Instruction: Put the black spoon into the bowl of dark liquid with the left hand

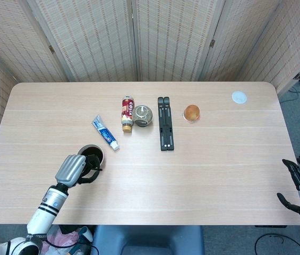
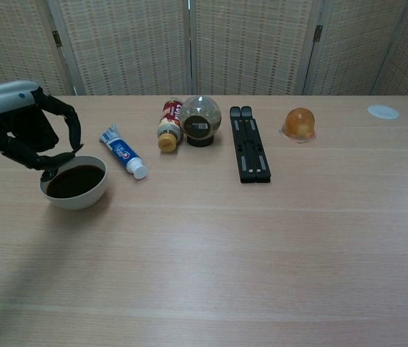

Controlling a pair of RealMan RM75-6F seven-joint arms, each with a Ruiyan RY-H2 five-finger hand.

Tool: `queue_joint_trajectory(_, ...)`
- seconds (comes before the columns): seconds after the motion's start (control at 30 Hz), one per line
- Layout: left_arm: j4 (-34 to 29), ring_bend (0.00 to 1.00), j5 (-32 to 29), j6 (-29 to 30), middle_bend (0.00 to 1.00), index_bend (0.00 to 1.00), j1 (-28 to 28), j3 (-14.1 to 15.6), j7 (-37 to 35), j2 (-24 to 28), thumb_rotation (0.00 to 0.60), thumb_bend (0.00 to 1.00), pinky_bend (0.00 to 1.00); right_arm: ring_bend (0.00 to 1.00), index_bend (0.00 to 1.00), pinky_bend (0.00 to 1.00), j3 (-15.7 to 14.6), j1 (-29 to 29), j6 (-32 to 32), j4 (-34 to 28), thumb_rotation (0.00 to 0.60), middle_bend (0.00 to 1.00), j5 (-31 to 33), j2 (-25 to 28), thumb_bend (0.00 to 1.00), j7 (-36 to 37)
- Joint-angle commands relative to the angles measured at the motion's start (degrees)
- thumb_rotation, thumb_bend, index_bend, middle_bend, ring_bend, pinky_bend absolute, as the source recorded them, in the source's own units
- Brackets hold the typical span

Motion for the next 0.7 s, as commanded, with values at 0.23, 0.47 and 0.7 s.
queue_joint_trajectory(0.23, 6.4, 0.94, -5.5, -3.4, 1.00, 0.71, -2.1, -6.3, -10.2, -5.1, 0.600, 0.63, 1.00, 0.05, 0.02, 0.05, 0.0, -0.3, 0.3, -0.4, 0.600, 0.14, 0.1, 0.3, 0.19, -0.3)
queue_joint_trajectory(0.47, 11.6, 0.94, -9.2, -5.4, 1.00, 0.71, -3.3, -7.4, -12.2, -8.8, 0.600, 0.63, 1.00, 0.05, 0.02, 0.05, 0.0, -0.6, 0.4, -0.7, 0.600, 0.14, 0.3, 0.4, 0.19, -0.6)
queue_joint_trajectory(0.7, 19.3, 0.94, -11.9, -6.5, 1.00, 0.71, -3.8, -8.0, -14.3, -14.4, 0.600, 0.63, 1.00, 0.05, 0.02, 0.05, 0.0, -0.6, 0.2, -1.0, 0.600, 0.14, 0.4, 0.5, 0.19, -0.9)
